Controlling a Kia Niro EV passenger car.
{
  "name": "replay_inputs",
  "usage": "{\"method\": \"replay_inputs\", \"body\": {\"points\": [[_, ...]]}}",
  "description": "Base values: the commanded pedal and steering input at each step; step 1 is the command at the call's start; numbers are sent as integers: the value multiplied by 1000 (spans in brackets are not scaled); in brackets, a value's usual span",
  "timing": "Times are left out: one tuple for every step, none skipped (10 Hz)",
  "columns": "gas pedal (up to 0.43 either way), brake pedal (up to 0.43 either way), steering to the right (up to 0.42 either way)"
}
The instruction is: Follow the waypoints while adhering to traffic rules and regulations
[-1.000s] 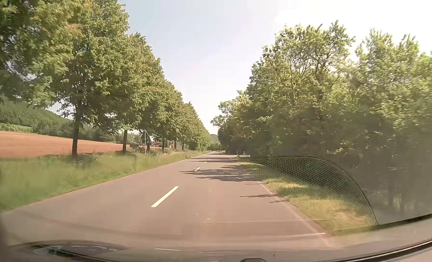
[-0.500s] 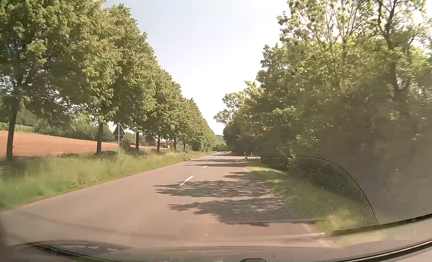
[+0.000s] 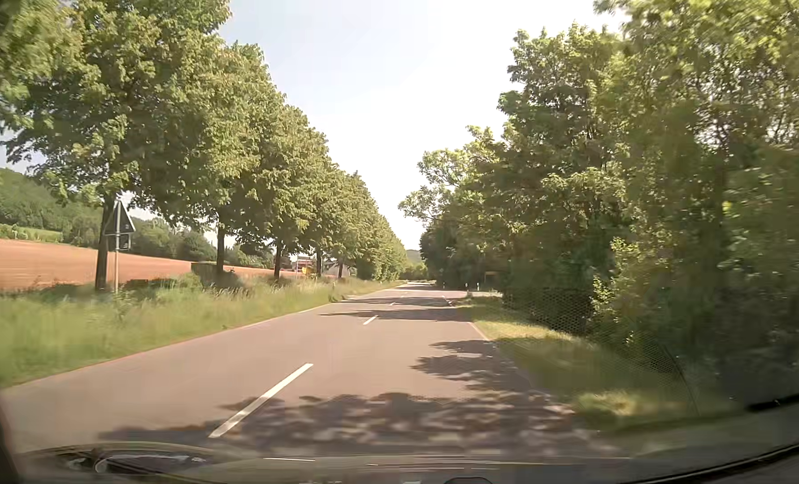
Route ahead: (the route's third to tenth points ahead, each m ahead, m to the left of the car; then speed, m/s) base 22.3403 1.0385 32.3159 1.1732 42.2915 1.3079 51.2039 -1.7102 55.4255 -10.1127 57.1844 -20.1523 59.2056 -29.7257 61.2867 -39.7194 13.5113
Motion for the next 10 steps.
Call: {"method": "replay_inputs", "body": {"points": [[0,110,-9],[0,110,-9],[0,116,-9],[0,122,-9],[0,128,-9],[0,134,-9],[0,140,-9],[0,159,-9],[0,171,-8],[0,189,-7]]}}
